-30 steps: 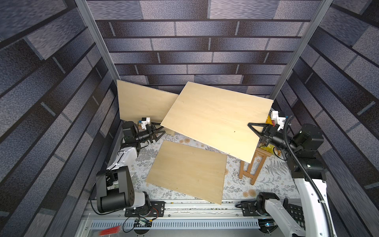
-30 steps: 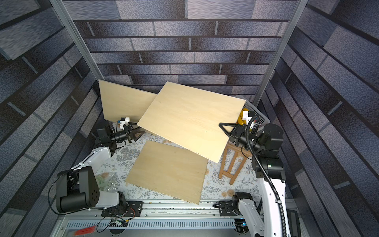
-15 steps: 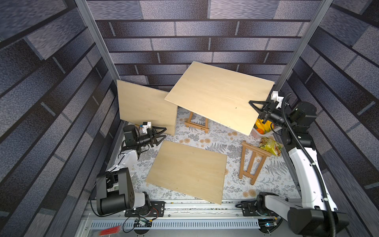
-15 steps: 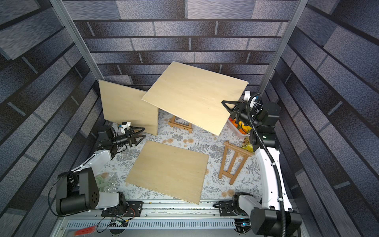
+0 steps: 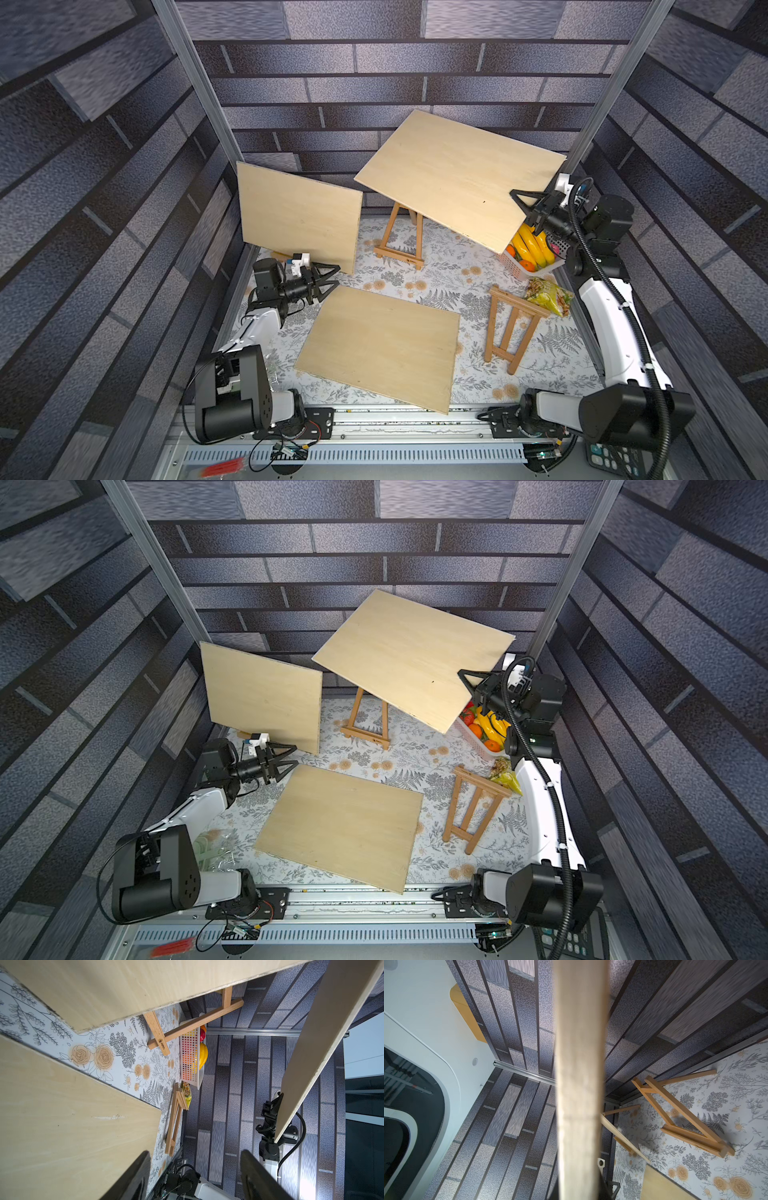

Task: Assemble the easel
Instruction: Place the drawing board on the easel.

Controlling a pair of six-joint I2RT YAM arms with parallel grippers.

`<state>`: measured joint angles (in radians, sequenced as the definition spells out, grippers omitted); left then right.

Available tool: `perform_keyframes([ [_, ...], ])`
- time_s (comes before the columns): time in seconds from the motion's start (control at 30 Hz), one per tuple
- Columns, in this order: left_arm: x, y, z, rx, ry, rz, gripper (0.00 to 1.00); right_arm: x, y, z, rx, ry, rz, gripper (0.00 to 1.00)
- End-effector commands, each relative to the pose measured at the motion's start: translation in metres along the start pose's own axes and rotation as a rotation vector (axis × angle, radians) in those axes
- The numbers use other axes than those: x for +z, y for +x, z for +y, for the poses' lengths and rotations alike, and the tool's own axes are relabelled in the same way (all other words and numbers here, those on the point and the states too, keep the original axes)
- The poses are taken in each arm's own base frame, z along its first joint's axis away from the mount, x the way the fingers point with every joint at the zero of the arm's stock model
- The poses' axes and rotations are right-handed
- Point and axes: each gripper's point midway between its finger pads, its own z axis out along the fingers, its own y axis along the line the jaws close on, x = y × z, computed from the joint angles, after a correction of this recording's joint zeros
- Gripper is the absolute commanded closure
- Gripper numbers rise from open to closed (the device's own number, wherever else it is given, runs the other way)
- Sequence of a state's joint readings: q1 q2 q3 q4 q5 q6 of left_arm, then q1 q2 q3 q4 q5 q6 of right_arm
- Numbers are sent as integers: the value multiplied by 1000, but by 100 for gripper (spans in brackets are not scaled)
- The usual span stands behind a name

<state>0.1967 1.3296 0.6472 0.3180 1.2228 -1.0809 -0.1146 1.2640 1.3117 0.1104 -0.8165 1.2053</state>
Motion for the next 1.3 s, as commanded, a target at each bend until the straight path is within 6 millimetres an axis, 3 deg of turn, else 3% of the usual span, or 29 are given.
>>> perform_keyframes([
  [0.0, 4, -1, -3, 21, 3, 7, 30, -19, -4, 82, -316, -186, -70, 100],
  [0.3, 15, -2, -3, 2, 3, 43, 30, -12, -9, 48, -320, -166, -110, 100],
  [0.53, 14, 3, 4, -8, -6, 49, 30, -10, -13, 39, -299, -182, -127, 100],
  [0.73, 13, 7, 8, -16, -15, 53, 30, -10, -11, 45, -345, -199, -122, 100],
  [0.9, 13, 11, 11, -29, -19, 58, 30, -10, -3, 27, -372, -187, -108, 100],
  [1.13, 14, 28, 20, -50, -33, 69, 30, -11, 1, 20, -427, -222, -130, 100],
  [1.17, 16, 32, 22, -54, -38, 74, 30, -10, 4, 6, -407, -211, -126, 100],
  [1.27, 19, 43, 26, -59, -52, 88, 30, -10, 6, 3, -430, -232, -128, 100],
])
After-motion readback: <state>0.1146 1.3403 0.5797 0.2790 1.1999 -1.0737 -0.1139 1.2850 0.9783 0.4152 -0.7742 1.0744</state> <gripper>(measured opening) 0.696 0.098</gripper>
